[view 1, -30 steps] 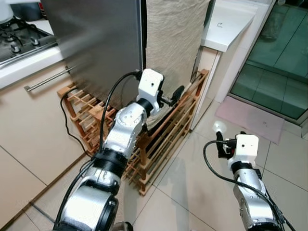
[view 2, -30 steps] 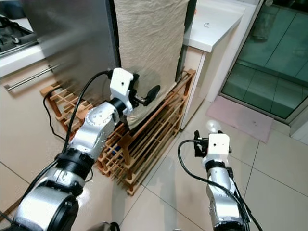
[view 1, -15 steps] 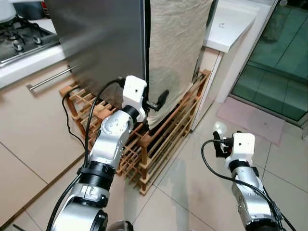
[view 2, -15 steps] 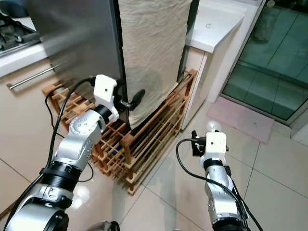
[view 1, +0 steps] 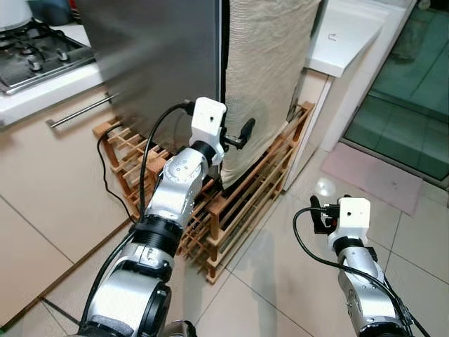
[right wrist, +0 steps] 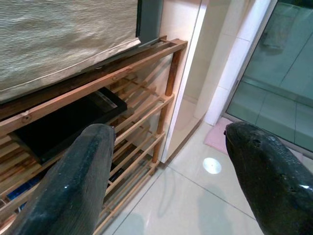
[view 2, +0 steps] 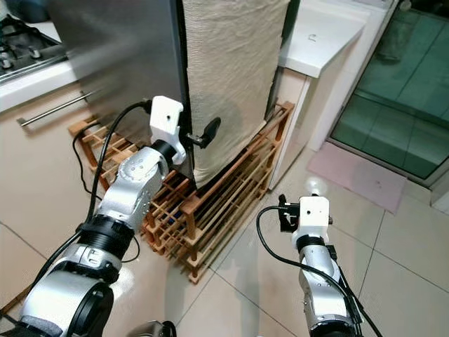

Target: Restocking fridge

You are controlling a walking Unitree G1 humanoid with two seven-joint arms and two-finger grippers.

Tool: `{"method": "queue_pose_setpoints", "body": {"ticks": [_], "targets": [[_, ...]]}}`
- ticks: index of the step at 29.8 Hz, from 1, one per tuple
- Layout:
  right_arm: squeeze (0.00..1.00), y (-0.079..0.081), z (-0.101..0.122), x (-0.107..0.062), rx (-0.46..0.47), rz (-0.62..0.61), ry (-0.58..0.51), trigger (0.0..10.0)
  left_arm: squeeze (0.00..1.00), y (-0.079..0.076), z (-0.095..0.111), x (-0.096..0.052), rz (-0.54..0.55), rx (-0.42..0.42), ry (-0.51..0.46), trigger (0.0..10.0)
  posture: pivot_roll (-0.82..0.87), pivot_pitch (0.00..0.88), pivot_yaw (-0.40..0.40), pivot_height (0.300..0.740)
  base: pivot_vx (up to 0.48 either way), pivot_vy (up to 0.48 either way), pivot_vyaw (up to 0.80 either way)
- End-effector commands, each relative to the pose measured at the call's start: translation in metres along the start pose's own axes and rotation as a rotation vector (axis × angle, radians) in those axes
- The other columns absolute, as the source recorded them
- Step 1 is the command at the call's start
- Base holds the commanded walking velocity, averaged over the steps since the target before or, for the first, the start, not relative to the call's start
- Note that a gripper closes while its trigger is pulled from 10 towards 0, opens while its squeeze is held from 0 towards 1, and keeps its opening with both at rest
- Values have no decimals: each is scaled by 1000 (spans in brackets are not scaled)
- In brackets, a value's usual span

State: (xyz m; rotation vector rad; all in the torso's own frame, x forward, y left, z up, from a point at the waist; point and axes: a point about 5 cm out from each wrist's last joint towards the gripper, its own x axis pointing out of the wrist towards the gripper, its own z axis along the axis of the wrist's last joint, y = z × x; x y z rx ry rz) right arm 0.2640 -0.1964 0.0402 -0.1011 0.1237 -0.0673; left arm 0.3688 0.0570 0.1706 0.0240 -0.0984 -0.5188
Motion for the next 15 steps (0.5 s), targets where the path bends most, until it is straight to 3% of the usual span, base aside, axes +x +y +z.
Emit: {"method": "queue_pose_setpoints", "body": {"ticks": [1,4,8,10,15], "targets": [[0,-2,3,-1,0,-6,-8,10000,0,-16,5,9,-64,14,-7,10000,-96,45,-2,740,0,0,0],[0,-2,2,-2,1,-7,-4,10000,0,-27,3,11,-125,-45,9,10000,-100,48,0,740,0,0,0],[0,-7,-3,-6,0,-14,15,10000,0,-53,2,10,-365,-174,50,10000,-100,52,2,740,0,0,0],[0,-11,-8,-8,2,-22,36,10000,0,-62,6,9,-443,-157,36,10000,-99,55,3,740,0,0,0],[0,-12,-17,-11,8,-15,76,10000,0,-70,10,9,-502,-147,13,10000,-98,57,15,740,0,0,0]]}}
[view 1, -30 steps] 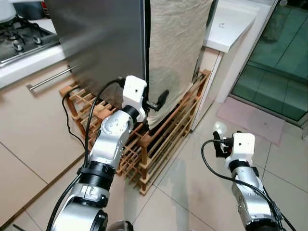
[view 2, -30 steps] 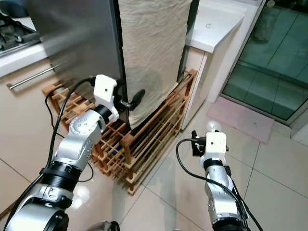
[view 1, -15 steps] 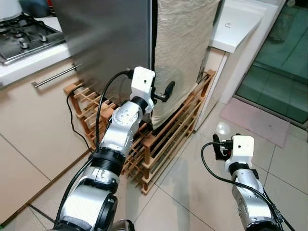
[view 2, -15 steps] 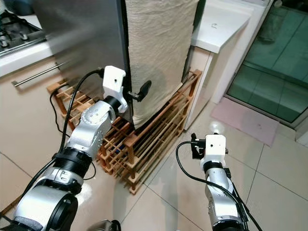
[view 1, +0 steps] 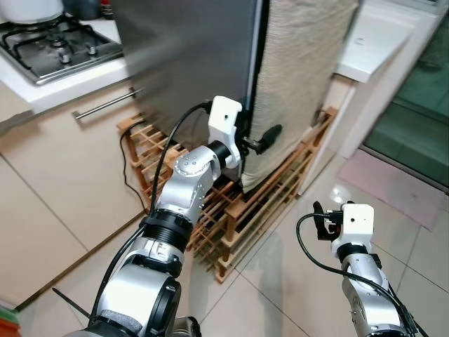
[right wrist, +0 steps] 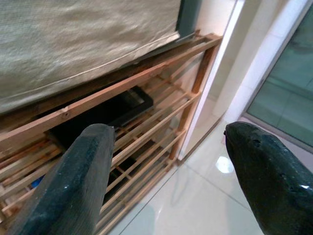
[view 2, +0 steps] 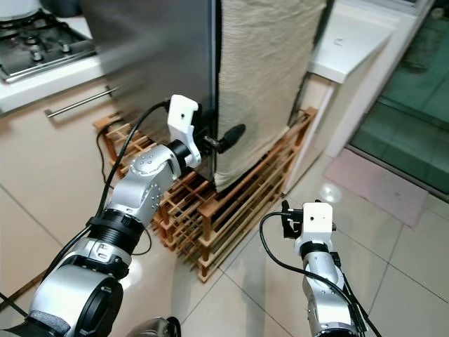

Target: Restocking fridge

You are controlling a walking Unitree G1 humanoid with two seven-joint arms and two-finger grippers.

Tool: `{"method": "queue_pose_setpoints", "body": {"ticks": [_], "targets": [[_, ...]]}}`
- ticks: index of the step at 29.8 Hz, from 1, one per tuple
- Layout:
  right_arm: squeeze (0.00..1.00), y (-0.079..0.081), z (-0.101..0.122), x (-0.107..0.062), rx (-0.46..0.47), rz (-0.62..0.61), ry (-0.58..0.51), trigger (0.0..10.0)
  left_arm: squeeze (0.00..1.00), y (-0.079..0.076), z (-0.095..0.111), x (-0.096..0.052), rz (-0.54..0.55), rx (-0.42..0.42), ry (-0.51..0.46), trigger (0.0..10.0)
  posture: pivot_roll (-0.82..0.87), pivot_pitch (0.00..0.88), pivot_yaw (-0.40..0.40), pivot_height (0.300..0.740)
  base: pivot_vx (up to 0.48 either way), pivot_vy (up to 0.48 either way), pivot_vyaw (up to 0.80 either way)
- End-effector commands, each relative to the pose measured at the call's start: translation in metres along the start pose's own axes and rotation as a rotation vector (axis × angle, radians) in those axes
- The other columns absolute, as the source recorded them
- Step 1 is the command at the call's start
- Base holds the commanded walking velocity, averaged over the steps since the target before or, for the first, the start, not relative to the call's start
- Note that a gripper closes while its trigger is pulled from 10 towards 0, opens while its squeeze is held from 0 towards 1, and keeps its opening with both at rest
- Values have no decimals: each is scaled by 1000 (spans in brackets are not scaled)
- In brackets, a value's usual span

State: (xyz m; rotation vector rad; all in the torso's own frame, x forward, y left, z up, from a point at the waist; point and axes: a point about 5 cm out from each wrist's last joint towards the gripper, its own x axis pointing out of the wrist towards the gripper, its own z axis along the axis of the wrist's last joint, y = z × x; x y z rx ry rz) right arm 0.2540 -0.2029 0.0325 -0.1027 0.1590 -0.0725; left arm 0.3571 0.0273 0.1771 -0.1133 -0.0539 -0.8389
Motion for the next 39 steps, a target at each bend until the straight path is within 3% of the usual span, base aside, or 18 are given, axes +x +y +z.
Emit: {"method": "queue_pose_setpoints", "body": {"ticks": [1,5,11,18,20,22,23,24,26,27,31,33,35,36,37,38,39], "targets": [[0,-6,-10,-3,18,-14,54,10000,0,-38,-1,17,-207,6,23,10000,-99,60,20,740,0,0,0],[0,-4,-19,-7,44,-19,92,10000,0,-50,9,21,-297,-28,4,10000,-101,69,36,740,0,0,0],[0,-2,-20,-9,47,-21,96,10000,0,-58,14,24,-336,-53,-17,10000,-105,74,47,740,0,0,0],[0,-7,-31,-14,37,-30,134,10000,0,-77,24,30,-411,-81,-39,10000,-115,85,74,740,0,0,0],[0,-11,-38,-19,22,-34,150,10000,0,-92,29,35,-458,-111,-57,10000,-131,91,99,740,0,0,0],[0,-12,-40,-20,22,-37,155,10000,0,-97,31,36,-473,-119,-62,10000,-131,91,99,740,0,0,0],[0,-16,-46,-25,29,-52,179,10000,0,-109,36,40,-515,-157,-76,10000,-144,89,110,740,0,0,0],[0,-16,-46,-25,29,-52,179,10000,0,-109,36,40,-515,-157,-76,10000,-144,89,110,740,0,0,0],[0,-23,-56,-36,31,-61,213,10000,0,-133,46,46,-597,-225,-101,10000,-177,79,128,740,0,0,0],[0,-23,-56,-36,31,-61,213,10000,0,-133,46,46,-597,-225,-101,10000,-177,79,128,740,0,0,0],[0,-30,-65,-42,33,-78,245,10000,0,-168,64,51,-702,-371,-131,10000,-197,55,128,740,0,0,0],[0,-28,-63,-38,23,-37,229,10000,0,-175,75,51,-723,-417,-149,10000,-195,47,121,740,0,0,0],[0,-24,-58,-34,17,-2,207,10000,0,-174,77,50,-719,-413,-158,10000,-190,43,116,740,0,0,0],[0,-8,-47,-23,23,106,178,10000,0,-165,78,50,-681,-394,-163,10000,-178,40,108,740,0,0,0],[0,-8,-47,-23,23,106,178,10000,0,-165,78,50,-681,-394,-163,10000,-178,40,108,740,0,0,0],[0,8,-39,-15,47,231,171,10000,0,-153,75,49,-637,-371,-155,10000,-166,39,99,740,0,0,0],[0,11,-38,-14,53,256,171,10000,0,-150,74,48,-628,-367,-152,10000,-162,40,98,740,0,0,0]]}}
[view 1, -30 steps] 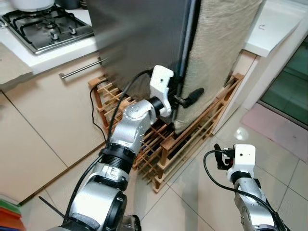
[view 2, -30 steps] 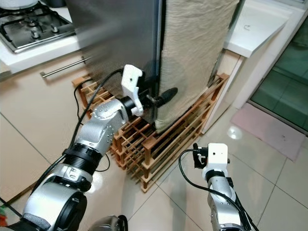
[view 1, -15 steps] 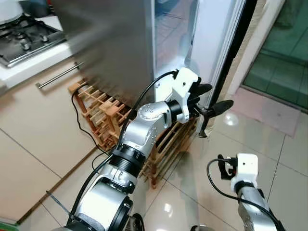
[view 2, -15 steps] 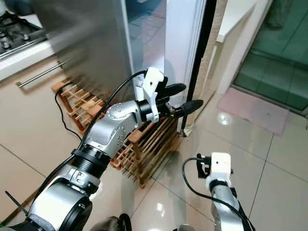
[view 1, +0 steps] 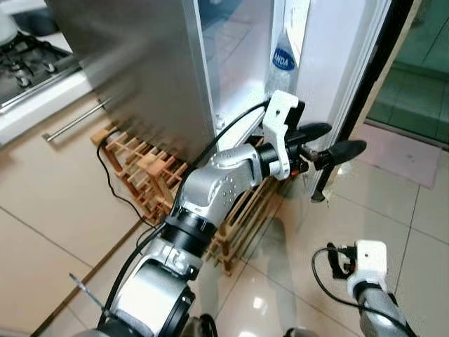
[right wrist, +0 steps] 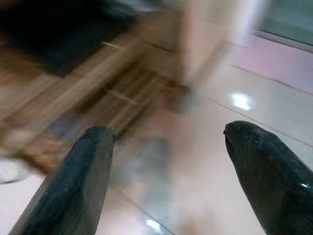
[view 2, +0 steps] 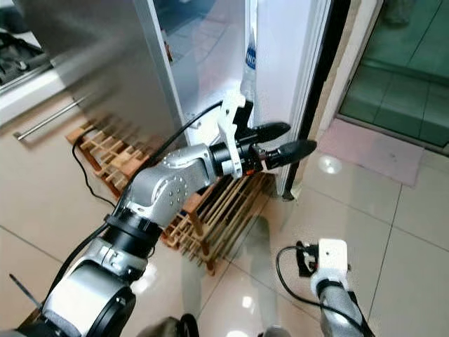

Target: Restocking fridge

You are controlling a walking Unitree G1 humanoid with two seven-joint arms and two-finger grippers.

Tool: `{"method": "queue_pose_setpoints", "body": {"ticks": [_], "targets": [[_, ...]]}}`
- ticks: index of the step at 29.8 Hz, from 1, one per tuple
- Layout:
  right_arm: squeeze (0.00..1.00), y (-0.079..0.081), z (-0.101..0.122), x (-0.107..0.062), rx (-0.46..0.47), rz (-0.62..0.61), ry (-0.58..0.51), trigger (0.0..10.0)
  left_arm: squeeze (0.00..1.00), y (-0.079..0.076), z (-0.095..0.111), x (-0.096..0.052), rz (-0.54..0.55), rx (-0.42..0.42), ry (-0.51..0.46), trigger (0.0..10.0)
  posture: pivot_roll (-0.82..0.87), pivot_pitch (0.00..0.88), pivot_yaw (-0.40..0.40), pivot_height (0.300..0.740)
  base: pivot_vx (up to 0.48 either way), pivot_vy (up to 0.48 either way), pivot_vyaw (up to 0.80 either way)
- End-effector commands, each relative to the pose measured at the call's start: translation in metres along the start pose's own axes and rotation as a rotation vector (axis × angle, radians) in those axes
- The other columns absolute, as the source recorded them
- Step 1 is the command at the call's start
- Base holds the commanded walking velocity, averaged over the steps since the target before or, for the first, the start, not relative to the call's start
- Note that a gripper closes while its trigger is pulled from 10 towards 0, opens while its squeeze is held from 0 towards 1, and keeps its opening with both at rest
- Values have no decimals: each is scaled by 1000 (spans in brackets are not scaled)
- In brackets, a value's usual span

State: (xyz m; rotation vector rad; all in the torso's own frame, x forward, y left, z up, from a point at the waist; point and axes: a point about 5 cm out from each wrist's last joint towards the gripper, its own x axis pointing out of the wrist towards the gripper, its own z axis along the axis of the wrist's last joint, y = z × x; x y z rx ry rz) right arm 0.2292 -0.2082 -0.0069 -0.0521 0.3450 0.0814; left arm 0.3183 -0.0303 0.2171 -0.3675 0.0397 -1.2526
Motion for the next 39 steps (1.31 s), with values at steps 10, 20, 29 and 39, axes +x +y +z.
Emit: {"method": "queue_pose_setpoints", "body": {"ticks": [10,20,29,39], "targets": [[0,67,61,51,-23,413,-68,10000,0,-44,20,45,-83,-69,-130,10000,-99,48,68,740,0,0,0],[0,60,90,64,-47,383,-144,10000,0,6,5,2,207,290,-57,10000,-96,58,58,740,0,0,0],[0,46,88,63,-95,338,-143,10000,0,42,0,-44,431,345,-54,10000,-112,79,45,740,0,0,0],[0,2,83,59,-156,157,-133,10000,0,87,-17,-133,836,414,-15,10000,-100,87,37,740,0,0,0]]}}
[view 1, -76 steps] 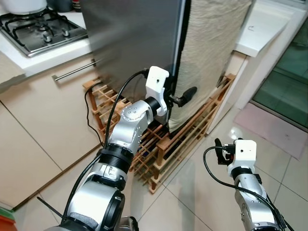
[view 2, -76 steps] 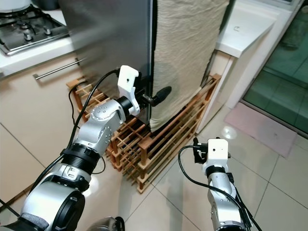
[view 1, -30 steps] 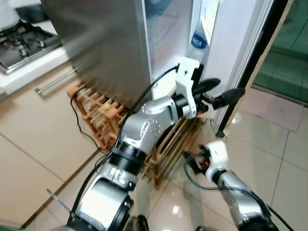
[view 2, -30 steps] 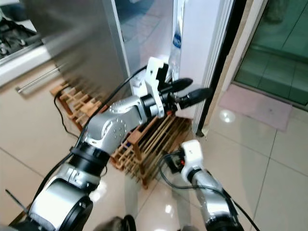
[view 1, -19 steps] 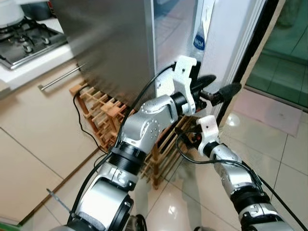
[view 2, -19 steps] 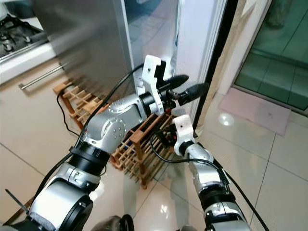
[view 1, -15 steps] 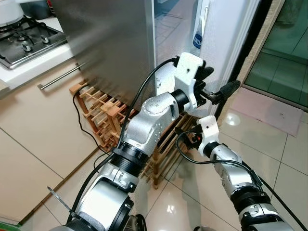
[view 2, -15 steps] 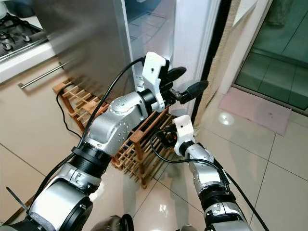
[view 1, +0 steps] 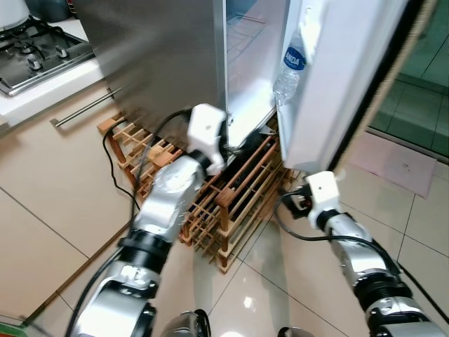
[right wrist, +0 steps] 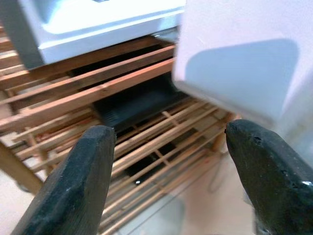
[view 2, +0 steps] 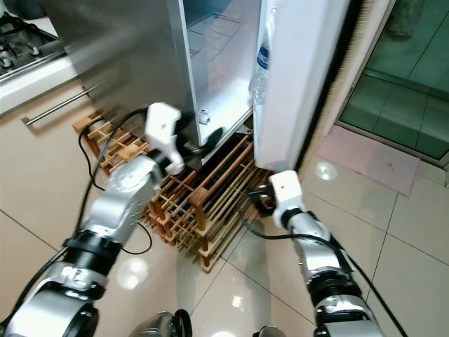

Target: Restocking fridge

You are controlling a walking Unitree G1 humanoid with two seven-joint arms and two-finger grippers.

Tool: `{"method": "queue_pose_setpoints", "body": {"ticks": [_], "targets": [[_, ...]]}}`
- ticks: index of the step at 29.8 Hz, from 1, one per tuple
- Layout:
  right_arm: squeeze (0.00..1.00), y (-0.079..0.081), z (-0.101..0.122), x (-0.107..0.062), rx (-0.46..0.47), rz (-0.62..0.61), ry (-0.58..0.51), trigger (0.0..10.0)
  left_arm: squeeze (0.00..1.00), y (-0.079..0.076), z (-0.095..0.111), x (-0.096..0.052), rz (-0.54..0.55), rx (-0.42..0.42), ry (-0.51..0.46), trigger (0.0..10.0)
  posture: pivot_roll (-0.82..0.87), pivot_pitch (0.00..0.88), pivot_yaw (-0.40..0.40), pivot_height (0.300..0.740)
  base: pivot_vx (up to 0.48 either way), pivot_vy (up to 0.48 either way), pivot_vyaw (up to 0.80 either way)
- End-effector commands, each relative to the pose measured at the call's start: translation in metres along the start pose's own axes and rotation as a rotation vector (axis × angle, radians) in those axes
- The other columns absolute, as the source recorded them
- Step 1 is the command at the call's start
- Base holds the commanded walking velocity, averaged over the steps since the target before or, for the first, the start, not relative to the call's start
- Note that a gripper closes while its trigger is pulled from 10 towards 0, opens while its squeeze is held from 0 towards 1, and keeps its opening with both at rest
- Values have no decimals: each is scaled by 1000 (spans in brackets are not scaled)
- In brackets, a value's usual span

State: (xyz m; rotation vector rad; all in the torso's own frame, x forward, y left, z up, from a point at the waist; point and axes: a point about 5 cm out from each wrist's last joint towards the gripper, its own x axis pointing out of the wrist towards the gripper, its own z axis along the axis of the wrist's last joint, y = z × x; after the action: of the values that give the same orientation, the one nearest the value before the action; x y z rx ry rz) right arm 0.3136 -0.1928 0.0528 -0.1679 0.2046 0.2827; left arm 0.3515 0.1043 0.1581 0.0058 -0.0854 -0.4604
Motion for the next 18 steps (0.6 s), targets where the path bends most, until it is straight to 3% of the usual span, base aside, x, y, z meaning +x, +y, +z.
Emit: {"method": "queue_pose_setpoints", "body": {"ticks": [1,4,6,7,8,9,13,18], "targets": [[0,-9,-5,-5,-5,-36,13,10000,0,21,-11,-10,134,6,36,10000,-98,95,35,740,0,0,0],[0,-30,-12,-17,-19,-96,40,10000,0,50,-21,-30,314,25,74,10000,-90,104,31,740,0,0,0],[0,-42,-18,-26,-39,-126,62,10000,0,61,-26,-39,383,60,93,10000,-88,112,27,740,0,0,0],[0,-57,-24,-37,-62,-167,93,10000,0,65,-29,-45,413,78,107,10000,-90,115,25,740,0,0,0],[0,-57,-24,-37,-62,-167,93,10000,0,65,-29,-45,413,78,107,10000,-90,115,25,740,0,0,0],[0,-78,-32,-54,-101,-233,143,10000,0,69,-32,-50,442,100,119,10000,-93,118,28,740,0,0,0],[0,-111,-40,-82,-165,-332,218,10000,0,68,-34,-54,455,108,116,10000,-96,128,23,740,0,0,0],[0,-161,-40,-130,-231,-545,310,10000,0,63,-39,-54,460,90,118,10000,-115,118,12,740,0,0,0]]}}
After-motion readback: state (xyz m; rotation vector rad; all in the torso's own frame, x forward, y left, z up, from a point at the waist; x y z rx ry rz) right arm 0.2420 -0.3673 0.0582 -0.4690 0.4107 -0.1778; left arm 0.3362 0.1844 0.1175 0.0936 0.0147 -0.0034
